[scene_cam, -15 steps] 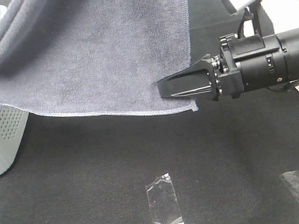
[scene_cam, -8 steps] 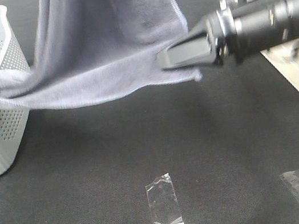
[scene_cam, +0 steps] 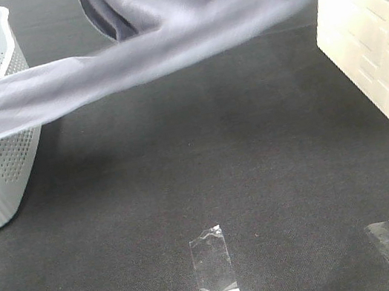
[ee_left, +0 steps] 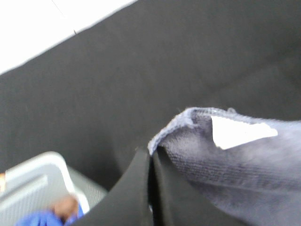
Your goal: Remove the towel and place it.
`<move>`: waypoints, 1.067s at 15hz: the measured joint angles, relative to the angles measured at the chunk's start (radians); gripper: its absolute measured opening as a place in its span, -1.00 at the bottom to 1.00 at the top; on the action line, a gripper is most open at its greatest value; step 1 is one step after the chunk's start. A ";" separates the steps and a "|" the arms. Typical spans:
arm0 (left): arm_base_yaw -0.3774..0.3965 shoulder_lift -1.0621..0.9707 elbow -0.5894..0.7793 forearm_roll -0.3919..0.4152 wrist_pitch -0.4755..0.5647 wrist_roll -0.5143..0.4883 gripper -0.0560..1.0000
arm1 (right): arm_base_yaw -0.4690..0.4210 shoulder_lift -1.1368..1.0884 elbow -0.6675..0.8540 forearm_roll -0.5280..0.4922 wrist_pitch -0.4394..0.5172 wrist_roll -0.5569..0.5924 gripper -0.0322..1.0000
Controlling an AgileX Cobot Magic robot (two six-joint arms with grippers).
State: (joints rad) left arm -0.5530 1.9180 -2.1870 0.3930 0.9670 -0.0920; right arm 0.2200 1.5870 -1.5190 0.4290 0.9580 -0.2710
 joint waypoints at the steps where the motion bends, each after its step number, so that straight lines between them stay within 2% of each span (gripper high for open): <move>1: 0.028 0.015 0.000 -0.007 -0.116 0.000 -0.89 | 0.000 0.047 -0.153 -0.065 0.011 0.039 -0.94; 3: 0.053 0.017 0.000 -0.007 -0.290 0.000 -0.89 | 0.000 0.126 -0.352 -0.094 0.015 0.049 -0.94; 5: 0.072 0.017 -0.019 -0.007 -0.398 0.000 -0.89 | 0.000 0.189 -0.523 -0.110 0.016 0.049 -0.94; 8: 0.088 0.017 -0.081 0.008 -0.446 0.000 -0.89 | 0.000 0.211 -0.701 -0.204 -0.005 0.047 -0.94; 9: 0.090 0.017 -0.113 0.009 -0.465 0.000 -0.89 | 0.000 0.210 -0.763 -0.283 -0.018 0.047 -0.94; 12: 0.087 0.016 -0.164 0.005 -0.501 -0.035 -0.89 | 0.001 0.210 -0.795 -0.440 -0.013 0.047 -0.94; 16: 0.087 0.020 -0.161 0.003 -0.459 -0.040 -0.89 | 0.003 0.210 -0.795 -0.436 -0.008 0.047 -0.94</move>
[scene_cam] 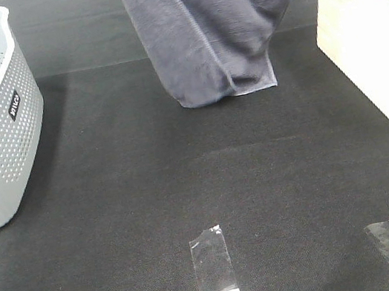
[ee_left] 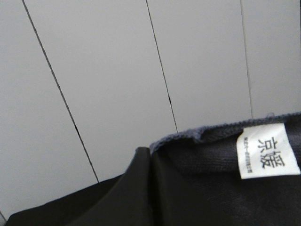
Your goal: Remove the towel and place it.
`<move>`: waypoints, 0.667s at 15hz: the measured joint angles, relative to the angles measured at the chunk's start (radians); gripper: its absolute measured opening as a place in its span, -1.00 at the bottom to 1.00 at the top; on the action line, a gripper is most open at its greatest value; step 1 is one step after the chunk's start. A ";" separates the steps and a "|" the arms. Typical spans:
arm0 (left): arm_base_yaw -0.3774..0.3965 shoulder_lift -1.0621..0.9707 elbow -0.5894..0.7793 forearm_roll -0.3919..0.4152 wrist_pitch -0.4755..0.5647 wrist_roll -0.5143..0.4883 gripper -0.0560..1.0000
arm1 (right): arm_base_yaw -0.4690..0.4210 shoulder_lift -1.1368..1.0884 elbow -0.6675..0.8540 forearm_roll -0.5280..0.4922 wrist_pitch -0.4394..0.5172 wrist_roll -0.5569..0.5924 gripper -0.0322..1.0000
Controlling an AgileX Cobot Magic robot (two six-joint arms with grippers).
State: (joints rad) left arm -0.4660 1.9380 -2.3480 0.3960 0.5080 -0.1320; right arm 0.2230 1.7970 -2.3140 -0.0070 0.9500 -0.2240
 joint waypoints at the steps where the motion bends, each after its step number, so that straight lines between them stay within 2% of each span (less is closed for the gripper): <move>1: 0.000 0.014 0.013 0.011 0.082 0.000 -0.89 | 0.000 0.005 0.013 0.030 0.010 0.000 -0.94; 4: 0.013 0.084 0.015 0.048 0.208 -0.001 -0.89 | 0.000 0.088 0.014 0.044 0.040 0.000 -0.94; 7: 0.052 0.207 0.015 0.048 0.244 -0.004 -0.89 | 0.002 0.202 0.018 0.028 0.024 0.000 -0.94; 8: 0.066 0.246 0.015 0.048 0.215 -0.008 -0.89 | 0.002 0.240 0.018 0.014 -0.017 0.000 -0.94; 10: 0.102 0.316 0.015 0.048 0.069 -0.009 -0.89 | 0.002 0.296 0.021 -0.023 -0.141 0.005 -0.94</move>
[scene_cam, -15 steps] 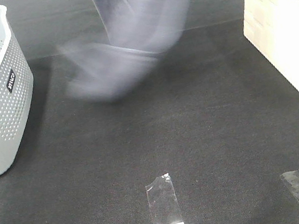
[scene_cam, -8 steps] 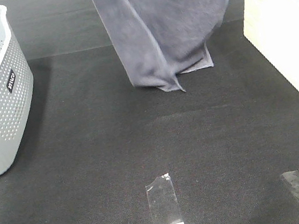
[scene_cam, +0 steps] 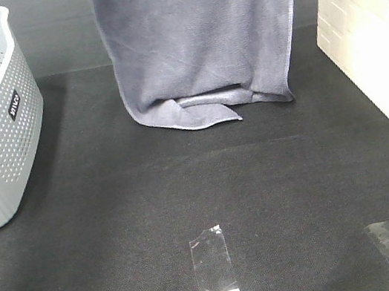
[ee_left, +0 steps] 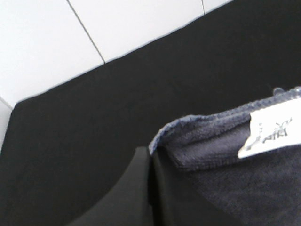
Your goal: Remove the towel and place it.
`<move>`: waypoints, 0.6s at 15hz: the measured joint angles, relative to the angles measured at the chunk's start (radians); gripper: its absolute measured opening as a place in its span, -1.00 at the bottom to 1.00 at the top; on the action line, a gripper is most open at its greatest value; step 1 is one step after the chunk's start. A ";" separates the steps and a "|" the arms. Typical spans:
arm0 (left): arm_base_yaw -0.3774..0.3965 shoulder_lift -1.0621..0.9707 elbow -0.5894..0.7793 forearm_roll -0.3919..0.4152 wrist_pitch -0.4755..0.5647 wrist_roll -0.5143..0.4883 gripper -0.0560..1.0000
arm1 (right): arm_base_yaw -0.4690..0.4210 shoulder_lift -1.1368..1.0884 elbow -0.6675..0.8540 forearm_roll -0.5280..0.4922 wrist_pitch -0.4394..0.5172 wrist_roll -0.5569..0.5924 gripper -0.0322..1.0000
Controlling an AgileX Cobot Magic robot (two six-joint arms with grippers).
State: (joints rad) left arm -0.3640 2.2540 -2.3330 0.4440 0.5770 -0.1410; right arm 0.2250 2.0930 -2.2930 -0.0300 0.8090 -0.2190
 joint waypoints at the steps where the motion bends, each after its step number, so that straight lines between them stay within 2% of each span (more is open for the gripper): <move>1: 0.020 0.026 0.000 0.002 -0.096 -0.001 -0.89 | 0.000 0.021 0.000 -0.007 -0.074 0.004 -0.94; 4: 0.078 0.056 0.005 0.011 -0.457 -0.005 -0.89 | 0.000 0.033 0.001 -0.054 -0.354 0.006 -0.94; 6: 0.092 0.056 -0.029 0.019 -0.660 -0.004 -0.89 | -0.001 0.027 0.001 -0.080 -0.529 0.012 -0.94; 9: 0.096 0.056 -0.151 0.023 -0.813 0.035 -0.89 | -0.003 -0.001 -0.003 -0.087 -0.697 -0.002 -0.94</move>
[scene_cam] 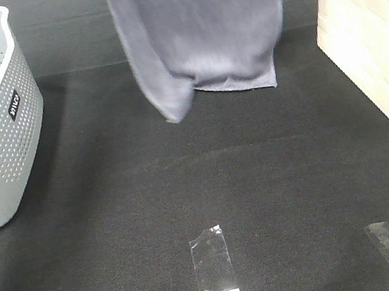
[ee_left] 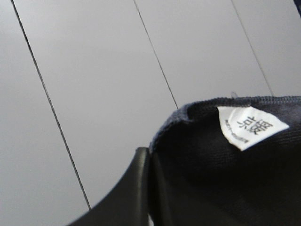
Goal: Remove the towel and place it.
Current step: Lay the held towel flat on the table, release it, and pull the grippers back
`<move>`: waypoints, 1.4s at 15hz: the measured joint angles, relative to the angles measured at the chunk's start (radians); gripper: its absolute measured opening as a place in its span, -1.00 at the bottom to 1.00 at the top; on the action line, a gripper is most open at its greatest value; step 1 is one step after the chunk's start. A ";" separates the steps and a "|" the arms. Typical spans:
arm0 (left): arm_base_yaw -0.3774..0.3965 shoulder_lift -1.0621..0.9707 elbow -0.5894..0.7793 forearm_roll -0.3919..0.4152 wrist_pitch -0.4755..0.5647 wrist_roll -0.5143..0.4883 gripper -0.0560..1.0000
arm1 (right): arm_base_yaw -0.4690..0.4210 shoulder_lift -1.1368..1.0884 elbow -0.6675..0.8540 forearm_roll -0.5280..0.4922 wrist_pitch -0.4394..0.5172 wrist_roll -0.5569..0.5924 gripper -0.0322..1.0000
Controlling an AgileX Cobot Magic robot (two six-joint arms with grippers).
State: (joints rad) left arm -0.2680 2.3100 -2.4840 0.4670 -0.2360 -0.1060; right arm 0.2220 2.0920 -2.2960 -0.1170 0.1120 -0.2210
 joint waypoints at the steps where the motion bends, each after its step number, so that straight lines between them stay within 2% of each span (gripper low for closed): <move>1: 0.000 -0.001 -0.033 0.001 -0.022 0.029 -0.89 | 0.000 -0.014 -0.009 -0.006 -0.037 -0.010 -0.94; 3: 0.001 -0.005 -0.053 0.004 -0.031 0.045 -0.89 | 0.000 -0.036 -0.024 -0.013 -0.063 -0.022 -0.94; 5: 0.001 0.002 -0.053 0.005 -0.017 0.049 -0.89 | 0.000 -0.043 -0.029 -0.016 -0.048 -0.023 -0.94; 7: 0.001 0.003 -0.053 0.007 0.091 0.049 -0.89 | 0.000 -0.043 -0.029 -0.016 0.073 -0.023 -0.94; 9: -0.005 0.003 -0.053 0.004 0.245 0.047 -0.89 | 0.002 -0.043 -0.029 -0.017 0.260 -0.023 -0.94; 10: -0.013 0.003 -0.053 -0.018 0.357 0.041 -0.89 | 0.003 -0.043 -0.029 -0.010 0.363 -0.024 -0.94; 13: -0.054 -0.005 -0.053 -0.177 0.741 0.038 -0.89 | 0.007 -0.039 -0.029 0.005 0.615 -0.024 -0.94; 15: -0.082 -0.011 -0.053 -0.234 0.993 0.057 -0.89 | 0.007 -0.039 -0.029 0.012 0.757 -0.016 -0.94; 16: -0.092 -0.011 -0.053 -0.248 1.087 0.063 -0.89 | 0.007 -0.039 -0.029 0.016 0.823 -0.001 -0.94; 17: -0.100 -0.011 -0.053 -0.268 1.167 0.064 -0.89 | 0.007 -0.039 -0.029 0.025 0.882 0.008 -0.94; 21: -0.100 -0.012 -0.053 -0.339 1.382 0.041 -0.89 | 0.007 -0.039 -0.029 0.105 1.071 0.024 -0.94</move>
State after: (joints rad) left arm -0.3680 2.2980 -2.5370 0.1280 1.1460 -0.0650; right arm 0.2290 2.0530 -2.3250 -0.0120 1.1830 -0.1970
